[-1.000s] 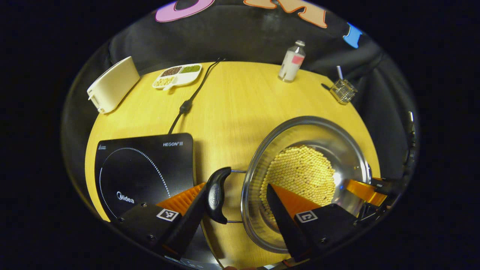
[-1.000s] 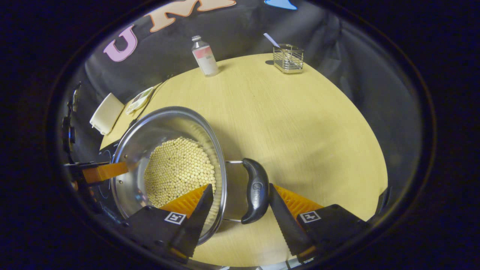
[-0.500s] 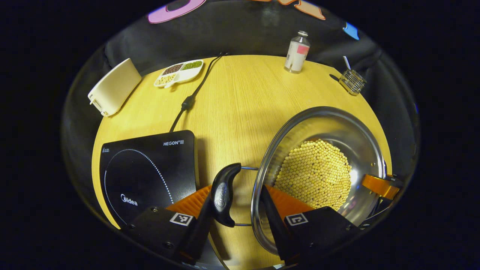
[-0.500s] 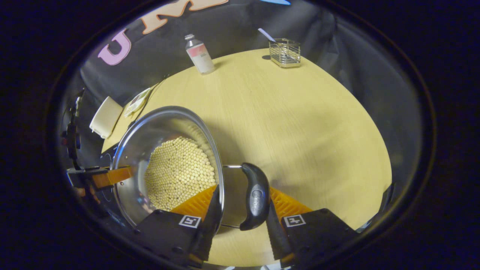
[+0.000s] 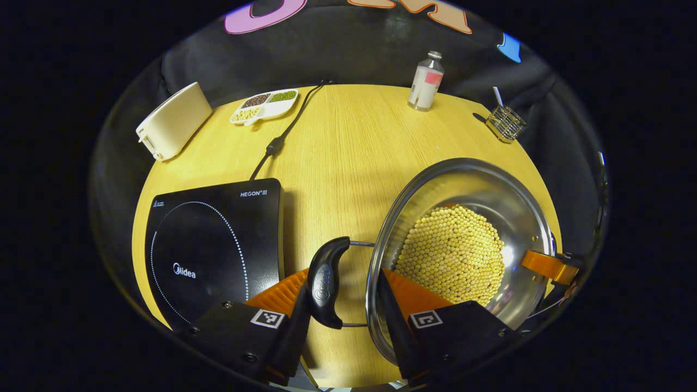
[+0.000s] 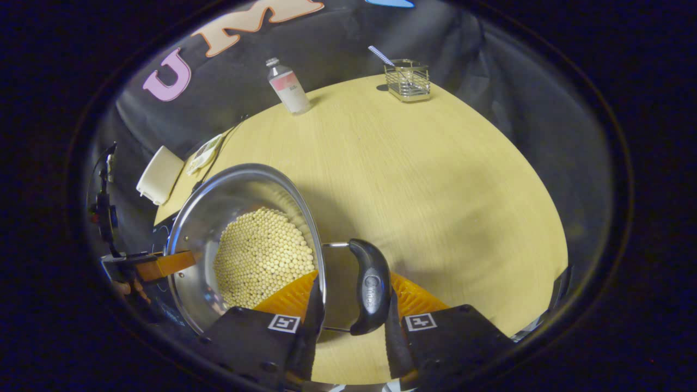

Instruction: First push the handle of the pot to place it horizontally, then grasp the pot with both hands and set it on the induction cooktop.

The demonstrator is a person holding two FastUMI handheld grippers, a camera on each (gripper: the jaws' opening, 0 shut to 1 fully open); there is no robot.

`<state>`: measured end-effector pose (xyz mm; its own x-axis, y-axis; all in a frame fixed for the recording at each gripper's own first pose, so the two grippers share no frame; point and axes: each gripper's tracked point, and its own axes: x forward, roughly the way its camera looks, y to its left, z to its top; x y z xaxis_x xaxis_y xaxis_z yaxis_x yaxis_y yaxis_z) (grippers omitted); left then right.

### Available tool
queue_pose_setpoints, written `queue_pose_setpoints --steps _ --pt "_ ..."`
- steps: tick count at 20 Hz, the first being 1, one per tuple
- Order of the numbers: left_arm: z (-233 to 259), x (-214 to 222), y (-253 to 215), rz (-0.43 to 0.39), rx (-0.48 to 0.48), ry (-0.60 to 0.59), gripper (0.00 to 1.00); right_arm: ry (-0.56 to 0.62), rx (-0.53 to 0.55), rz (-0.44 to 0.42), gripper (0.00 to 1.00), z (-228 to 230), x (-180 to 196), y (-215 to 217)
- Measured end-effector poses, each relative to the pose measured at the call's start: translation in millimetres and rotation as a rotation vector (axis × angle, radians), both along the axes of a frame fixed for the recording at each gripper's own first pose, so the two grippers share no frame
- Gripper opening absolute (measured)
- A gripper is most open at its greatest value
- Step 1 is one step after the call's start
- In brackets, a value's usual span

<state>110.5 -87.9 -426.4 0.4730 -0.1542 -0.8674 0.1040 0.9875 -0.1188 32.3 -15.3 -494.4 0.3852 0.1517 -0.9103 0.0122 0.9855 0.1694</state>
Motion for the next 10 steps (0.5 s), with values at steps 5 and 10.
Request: queue_pose_setpoints --steps 5,10 --pt "17 -5 2 0.026 0.009 -0.03 0.71 -0.025 0.017 0.023 0.5 13 5 1" --pt "30 -7 15 0.028 0.001 -0.051 0.71 -0.042 0.012 0.03 0.5 29 3 14"
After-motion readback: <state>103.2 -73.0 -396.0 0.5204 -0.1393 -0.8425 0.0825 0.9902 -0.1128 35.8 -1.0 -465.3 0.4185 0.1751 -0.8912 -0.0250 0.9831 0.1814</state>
